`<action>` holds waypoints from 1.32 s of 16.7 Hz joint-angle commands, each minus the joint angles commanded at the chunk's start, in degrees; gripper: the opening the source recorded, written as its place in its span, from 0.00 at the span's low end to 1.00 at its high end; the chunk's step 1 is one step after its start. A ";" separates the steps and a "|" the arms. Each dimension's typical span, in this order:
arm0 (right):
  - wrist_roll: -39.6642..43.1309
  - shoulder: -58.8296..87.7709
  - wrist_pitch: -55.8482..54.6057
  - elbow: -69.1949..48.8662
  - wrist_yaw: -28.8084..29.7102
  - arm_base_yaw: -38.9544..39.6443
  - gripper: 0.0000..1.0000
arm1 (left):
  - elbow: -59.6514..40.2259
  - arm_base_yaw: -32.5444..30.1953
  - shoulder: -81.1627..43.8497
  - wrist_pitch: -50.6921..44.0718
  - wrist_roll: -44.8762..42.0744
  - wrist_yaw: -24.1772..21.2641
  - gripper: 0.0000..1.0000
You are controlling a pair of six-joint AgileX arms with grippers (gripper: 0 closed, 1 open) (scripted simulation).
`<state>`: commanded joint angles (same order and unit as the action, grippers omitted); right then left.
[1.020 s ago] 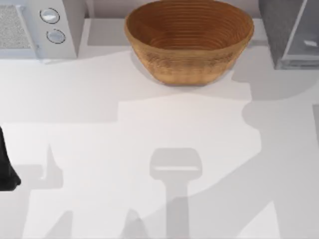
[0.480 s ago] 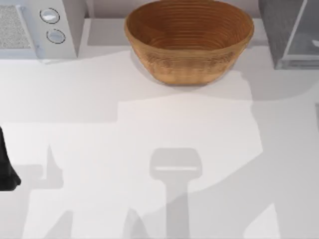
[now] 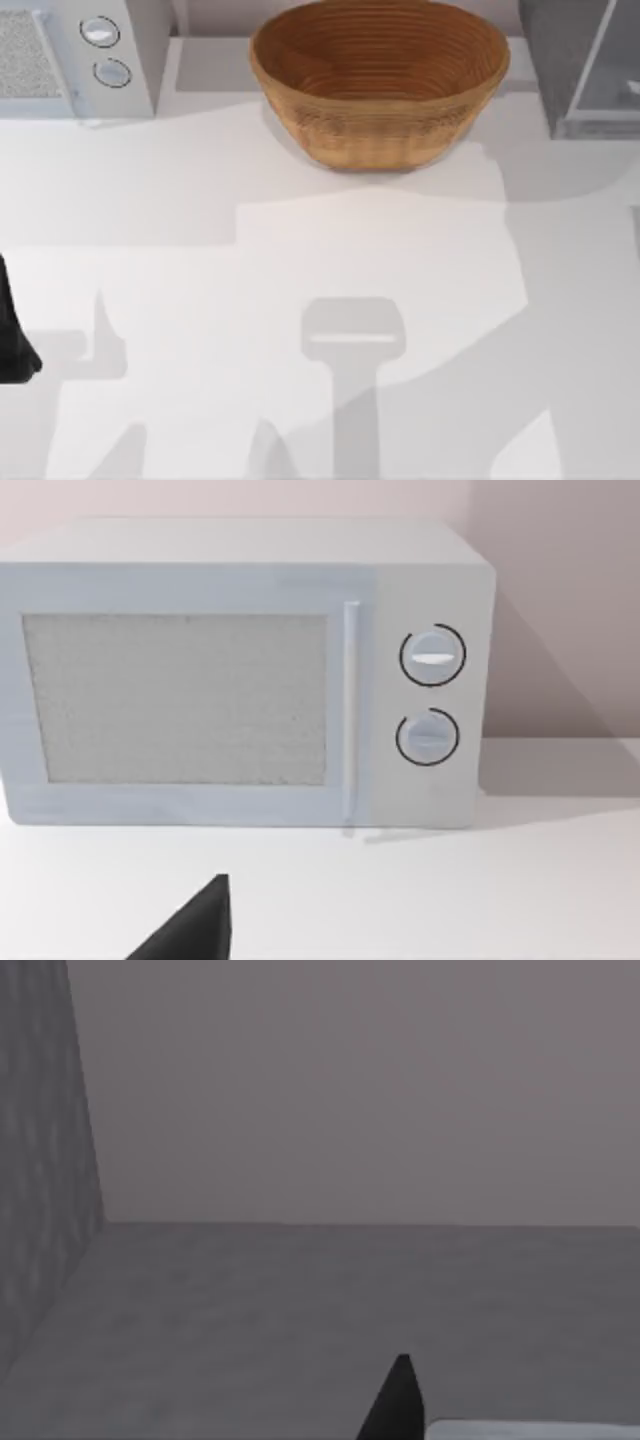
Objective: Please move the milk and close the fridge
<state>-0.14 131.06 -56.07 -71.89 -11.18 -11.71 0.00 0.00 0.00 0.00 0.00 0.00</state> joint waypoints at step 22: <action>-0.79 -3.56 2.58 2.57 0.49 0.21 1.00 | 0.00 0.00 0.00 0.00 0.00 0.00 1.00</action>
<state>-0.93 127.50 -53.49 -69.32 -10.69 -11.50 0.00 0.00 0.00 0.00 0.00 0.00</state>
